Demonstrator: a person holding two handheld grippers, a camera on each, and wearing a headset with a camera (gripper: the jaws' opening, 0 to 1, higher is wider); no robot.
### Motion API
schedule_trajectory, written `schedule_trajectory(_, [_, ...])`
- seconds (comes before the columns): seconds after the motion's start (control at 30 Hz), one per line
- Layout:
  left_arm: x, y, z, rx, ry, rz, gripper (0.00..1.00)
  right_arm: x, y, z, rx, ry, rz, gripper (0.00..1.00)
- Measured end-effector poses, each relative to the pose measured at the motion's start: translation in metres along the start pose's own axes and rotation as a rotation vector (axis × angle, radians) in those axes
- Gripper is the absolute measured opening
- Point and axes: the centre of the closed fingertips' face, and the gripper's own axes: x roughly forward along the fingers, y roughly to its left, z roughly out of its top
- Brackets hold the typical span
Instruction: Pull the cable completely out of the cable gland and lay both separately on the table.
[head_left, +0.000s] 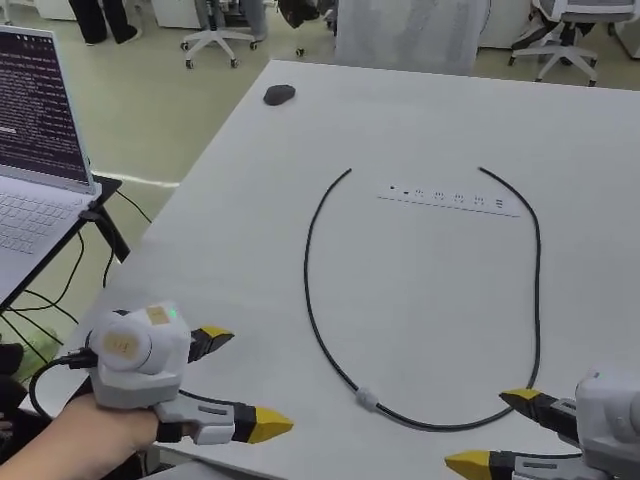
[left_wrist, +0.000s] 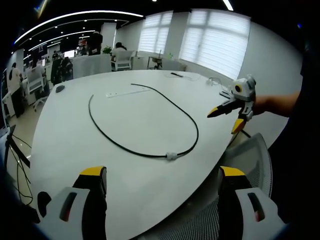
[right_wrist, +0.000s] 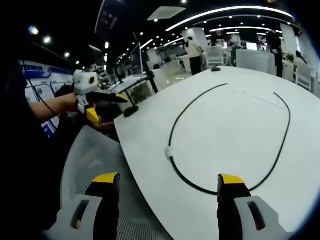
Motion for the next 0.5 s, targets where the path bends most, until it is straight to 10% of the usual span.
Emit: schedule_trajectory(0.5, [0.0085, 0.0057, -0.0012, -0.002, 0.019, -0.01, 0.91, 0.0004, 0.0003, -0.0069, 0.019, 0.02, 0.01, 0.78])
